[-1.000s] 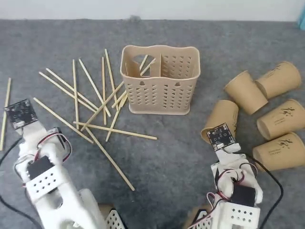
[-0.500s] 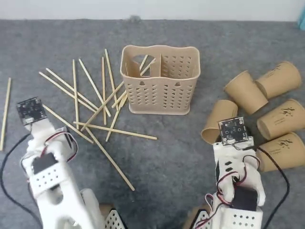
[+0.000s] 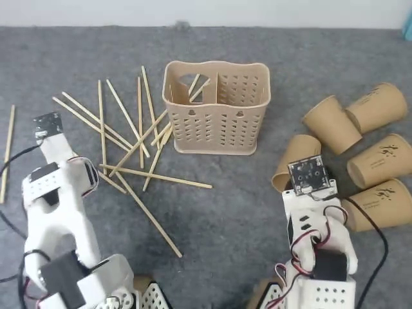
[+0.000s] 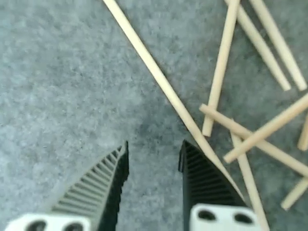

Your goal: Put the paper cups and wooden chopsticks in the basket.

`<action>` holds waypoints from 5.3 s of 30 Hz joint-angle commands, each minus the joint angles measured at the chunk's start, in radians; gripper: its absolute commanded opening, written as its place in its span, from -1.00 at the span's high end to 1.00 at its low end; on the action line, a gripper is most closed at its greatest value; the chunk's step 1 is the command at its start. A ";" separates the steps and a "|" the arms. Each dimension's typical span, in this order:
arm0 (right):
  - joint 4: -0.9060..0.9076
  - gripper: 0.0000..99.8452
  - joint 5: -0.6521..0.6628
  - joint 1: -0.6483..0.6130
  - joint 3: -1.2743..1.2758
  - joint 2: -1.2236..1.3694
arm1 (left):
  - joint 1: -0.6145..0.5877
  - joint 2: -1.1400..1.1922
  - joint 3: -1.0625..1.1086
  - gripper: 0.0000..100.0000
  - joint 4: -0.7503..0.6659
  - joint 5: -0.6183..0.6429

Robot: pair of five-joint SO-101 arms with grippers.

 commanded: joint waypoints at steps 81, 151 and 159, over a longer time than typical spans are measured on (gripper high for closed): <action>0.240 0.99 0.098 0.280 -0.884 1.050 | -0.006 0.009 -0.048 0.67 0.009 -0.014; 0.593 0.46 -0.288 -0.180 -2.234 1.742 | -0.002 0.009 -0.048 0.67 0.009 -0.014; 0.776 0.45 -0.293 -0.176 -2.231 1.524 | 0.000 0.009 -0.048 0.67 0.009 -0.014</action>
